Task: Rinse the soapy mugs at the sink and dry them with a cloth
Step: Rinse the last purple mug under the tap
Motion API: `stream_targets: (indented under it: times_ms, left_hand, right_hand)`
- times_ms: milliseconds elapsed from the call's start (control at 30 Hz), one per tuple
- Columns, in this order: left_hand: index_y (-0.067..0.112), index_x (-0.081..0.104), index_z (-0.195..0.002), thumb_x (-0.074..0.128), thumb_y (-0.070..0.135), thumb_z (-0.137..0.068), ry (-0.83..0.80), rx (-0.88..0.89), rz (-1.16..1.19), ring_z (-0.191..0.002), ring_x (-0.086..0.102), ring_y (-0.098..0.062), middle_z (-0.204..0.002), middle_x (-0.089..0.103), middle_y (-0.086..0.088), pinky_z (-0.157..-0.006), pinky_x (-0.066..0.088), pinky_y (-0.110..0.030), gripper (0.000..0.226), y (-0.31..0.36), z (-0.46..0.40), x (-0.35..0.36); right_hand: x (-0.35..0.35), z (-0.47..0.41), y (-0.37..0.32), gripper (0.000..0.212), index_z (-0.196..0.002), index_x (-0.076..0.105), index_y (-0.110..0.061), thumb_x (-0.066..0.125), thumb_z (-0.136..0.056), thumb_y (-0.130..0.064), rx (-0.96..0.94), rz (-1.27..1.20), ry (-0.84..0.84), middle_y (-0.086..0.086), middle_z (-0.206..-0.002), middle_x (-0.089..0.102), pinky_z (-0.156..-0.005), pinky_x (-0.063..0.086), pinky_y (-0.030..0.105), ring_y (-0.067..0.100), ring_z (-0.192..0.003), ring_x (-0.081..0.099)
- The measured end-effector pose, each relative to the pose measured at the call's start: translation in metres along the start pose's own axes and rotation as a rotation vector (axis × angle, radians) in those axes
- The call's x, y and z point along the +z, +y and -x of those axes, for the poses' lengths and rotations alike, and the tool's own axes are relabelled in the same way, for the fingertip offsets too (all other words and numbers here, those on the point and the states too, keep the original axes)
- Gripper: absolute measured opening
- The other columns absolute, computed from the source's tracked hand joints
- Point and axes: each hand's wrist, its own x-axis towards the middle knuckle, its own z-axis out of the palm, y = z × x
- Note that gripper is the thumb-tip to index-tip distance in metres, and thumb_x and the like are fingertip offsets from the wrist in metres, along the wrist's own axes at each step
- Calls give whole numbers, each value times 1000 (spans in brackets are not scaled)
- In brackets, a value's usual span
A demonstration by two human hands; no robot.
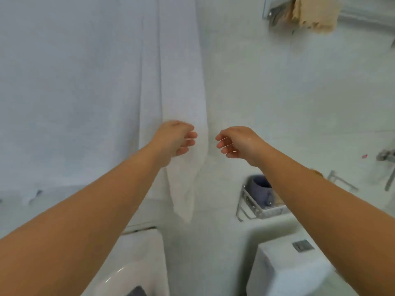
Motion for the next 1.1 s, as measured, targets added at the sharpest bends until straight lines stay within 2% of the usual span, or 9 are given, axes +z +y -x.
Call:
stream_targets:
  times_ms: [200,433,533,600,700,800,867,1000,1100]
  left_hand:
    - [20,62,-91,56,25,-95,-32,-108,-191,-75,64,-14,-87,70,3,-77,47,-31,9,-102,58,-98]
    - [15,62,-99,50,17,-98,22,-255,-211,-77,63,-14,-93,68,-3,-68,47,-26,12,-236,131,-185]
    - [15,63,-98,51,18,-98,5,-259,-261,-77,62,-14,-92,68,-1,-68,47,-24,12,-292,153,-205]
    - [14,63,-96,53,19,-98,-8,-247,-325,-75,62,-13,-89,67,1,-69,47,-25,11,-325,162,-216]
    - [14,62,-93,53,17,-97,20,-257,-371,-75,61,-14,-91,67,-1,-67,46,-26,10,-367,167,-236]
    - [10,63,-99,50,15,-97,54,-282,-384,-75,59,-15,-92,65,-3,-65,45,-25,14,-393,171,-253]
    - [8,63,-104,50,16,-97,58,-300,-394,-77,60,-16,-93,65,-3,-66,45,-25,16,-401,174,-261]
    - [10,61,-109,53,22,-97,51,-354,-364,-84,62,-14,-106,66,-5,-71,48,-27,18,-407,173,-267]
    - [18,58,-116,63,37,-92,-65,-403,-255,-101,61,-17,-115,63,-2,-83,50,-33,31,-401,168,-268]
  right_hand:
    - [113,50,45,17,-91,64,-11,51,-95,-21,111,-15,-100,4,-79,64,-66,49,26,16,-65,59]
    - [237,87,125,18,-90,64,-11,51,-95,-22,209,3,-220,4,-78,65,-70,49,28,15,-64,60]
    - [280,100,163,20,-97,64,-9,53,-95,-26,211,73,-280,8,-89,66,-74,51,30,18,-72,61]
    - [308,108,190,33,-113,61,-10,57,-93,-36,153,267,-340,8,-109,64,-84,50,33,20,-91,61]
    - [347,119,228,80,-143,36,-21,64,-80,-60,53,725,-439,6,-143,43,-103,40,38,27,-127,45]
    - [368,125,252,103,-151,16,-24,67,-73,-67,87,942,-458,10,-152,30,-104,40,42,34,-134,37]
    - [372,128,258,101,-151,19,-21,67,-74,-65,138,881,-433,11,-150,32,-100,43,41,34,-131,40]
    - [378,131,252,97,-149,21,-16,69,-76,-59,88,792,-343,13,-143,42,-93,42,35,33,-125,45]
    - [392,127,241,98,-147,23,-17,70,-73,-61,70,587,-282,14,-138,48,-93,44,37,32,-120,50]
